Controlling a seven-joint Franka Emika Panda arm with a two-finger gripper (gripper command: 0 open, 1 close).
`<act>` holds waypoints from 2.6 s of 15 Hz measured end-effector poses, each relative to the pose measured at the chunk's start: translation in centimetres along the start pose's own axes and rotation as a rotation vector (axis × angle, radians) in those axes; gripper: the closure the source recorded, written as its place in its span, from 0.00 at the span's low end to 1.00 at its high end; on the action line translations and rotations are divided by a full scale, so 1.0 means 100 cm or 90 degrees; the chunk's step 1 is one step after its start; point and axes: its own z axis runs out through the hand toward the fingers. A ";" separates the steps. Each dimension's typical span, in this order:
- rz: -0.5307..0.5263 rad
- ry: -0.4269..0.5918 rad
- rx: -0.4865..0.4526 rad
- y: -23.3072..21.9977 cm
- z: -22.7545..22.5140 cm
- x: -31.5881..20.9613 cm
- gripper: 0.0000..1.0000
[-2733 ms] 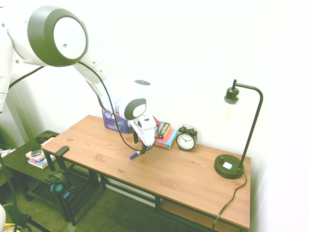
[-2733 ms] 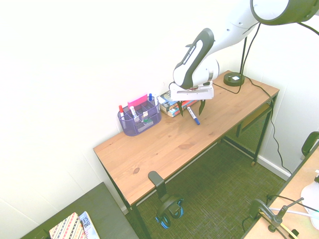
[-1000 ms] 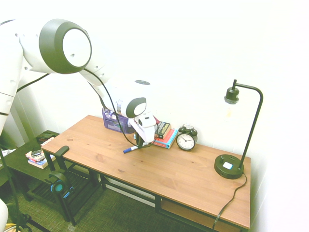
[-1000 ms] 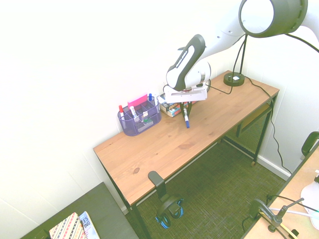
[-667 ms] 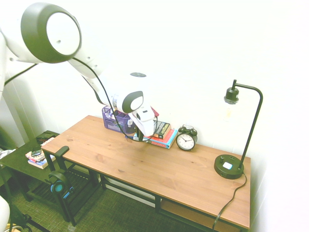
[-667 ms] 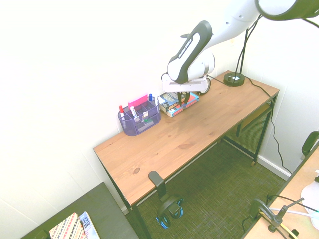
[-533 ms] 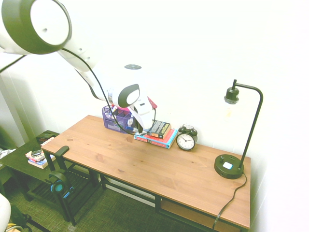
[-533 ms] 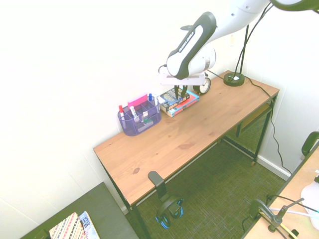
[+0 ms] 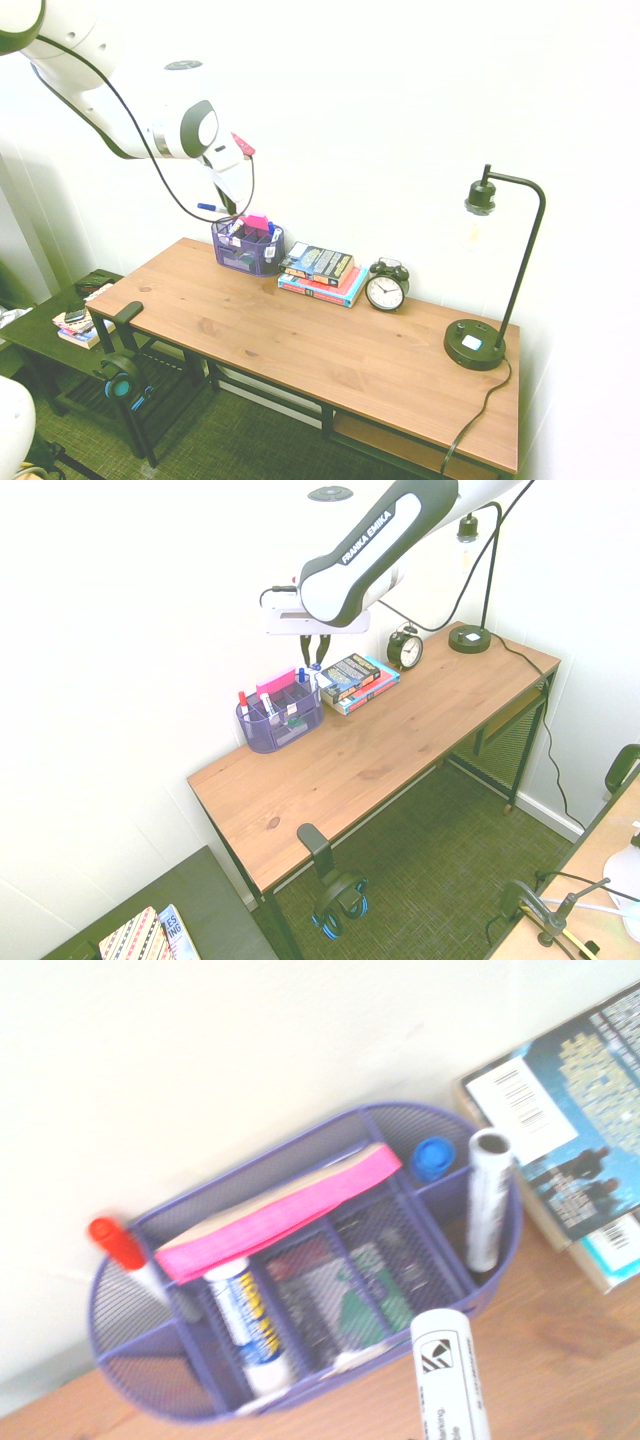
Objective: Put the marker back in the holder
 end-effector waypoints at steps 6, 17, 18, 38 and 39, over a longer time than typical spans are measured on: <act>-0.053 -0.180 -0.025 -0.032 -0.019 -0.072 1.00; -0.002 -0.236 -0.154 -0.077 0.047 -0.033 1.00; 0.000 -0.235 -0.158 -0.080 0.052 -0.030 1.00; 0.008 -0.224 -0.200 -0.103 0.112 -0.015 0.00; 0.008 -0.224 -0.201 -0.103 0.113 -0.015 0.00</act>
